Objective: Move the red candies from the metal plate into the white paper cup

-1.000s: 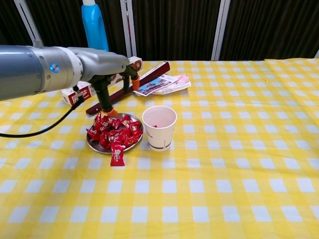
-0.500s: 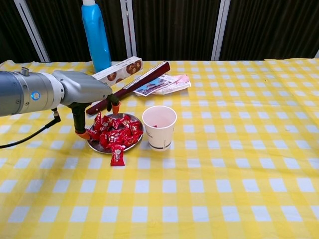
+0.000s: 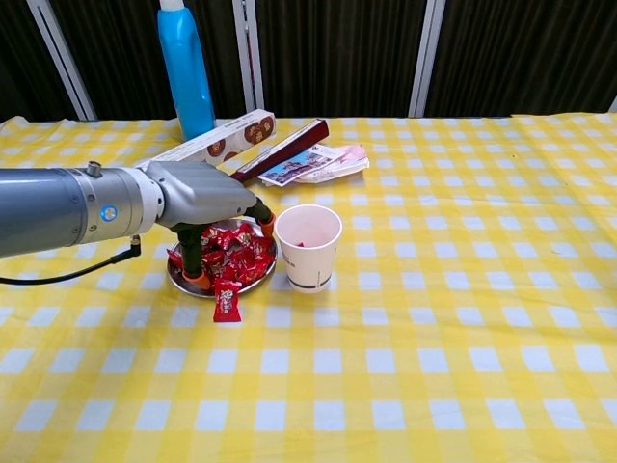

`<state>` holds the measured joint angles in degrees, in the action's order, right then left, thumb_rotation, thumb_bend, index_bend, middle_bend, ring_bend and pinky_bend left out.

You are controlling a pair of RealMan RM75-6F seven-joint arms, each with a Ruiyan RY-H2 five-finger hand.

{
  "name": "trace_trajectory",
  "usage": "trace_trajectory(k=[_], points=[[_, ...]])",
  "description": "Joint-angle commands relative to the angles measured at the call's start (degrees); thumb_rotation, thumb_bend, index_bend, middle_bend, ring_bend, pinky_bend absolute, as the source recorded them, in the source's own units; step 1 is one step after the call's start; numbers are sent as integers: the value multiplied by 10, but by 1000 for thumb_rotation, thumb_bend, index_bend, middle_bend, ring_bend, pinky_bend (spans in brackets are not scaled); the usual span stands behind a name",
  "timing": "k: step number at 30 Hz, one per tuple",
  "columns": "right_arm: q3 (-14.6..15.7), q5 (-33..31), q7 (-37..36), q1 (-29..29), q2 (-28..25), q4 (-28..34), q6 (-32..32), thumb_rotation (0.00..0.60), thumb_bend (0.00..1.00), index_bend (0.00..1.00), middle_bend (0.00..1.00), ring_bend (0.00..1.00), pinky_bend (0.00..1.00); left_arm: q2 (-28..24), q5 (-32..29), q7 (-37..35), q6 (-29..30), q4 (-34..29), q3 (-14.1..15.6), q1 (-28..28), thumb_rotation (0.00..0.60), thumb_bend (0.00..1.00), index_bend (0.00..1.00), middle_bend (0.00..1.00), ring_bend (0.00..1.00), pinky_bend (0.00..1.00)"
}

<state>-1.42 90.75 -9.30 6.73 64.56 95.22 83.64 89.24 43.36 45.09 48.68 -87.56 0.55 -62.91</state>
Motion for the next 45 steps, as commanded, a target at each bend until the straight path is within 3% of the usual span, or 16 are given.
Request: trace_trajectory(k=[1, 17, 30, 35, 45], points=[[0, 0, 0, 0, 0, 1, -1, 600, 388, 0, 0, 0, 0, 7, 10, -11, -6, 8, 1, 2, 600, 173, 201, 144, 864, 932], [0, -1, 2, -1, 0, 2, 0, 600, 387, 0, 0, 0, 0, 16, 8, -16, -14, 31, 8, 6, 600, 216, 337, 315, 864, 933], [0, -4, 3, 0, 1, 3, -4, 600, 387, 0, 0, 0, 0, 13, -3, -24, -20, 49, 1, 6, 600, 226, 347, 316, 864, 933], [0, -4, 5, 1, 1, 3, -5, 600, 388, 0, 0, 0, 0, 21, -9, -26, -26, 58, 3, 7, 600, 321, 423, 423, 864, 934], [0, -4, 3, 0, 0, 3, -5, 600, 388, 0, 0, 0, 0, 44, 5, -39, -20, 78, -3, 12, 600, 398, 574, 630, 871, 941]])
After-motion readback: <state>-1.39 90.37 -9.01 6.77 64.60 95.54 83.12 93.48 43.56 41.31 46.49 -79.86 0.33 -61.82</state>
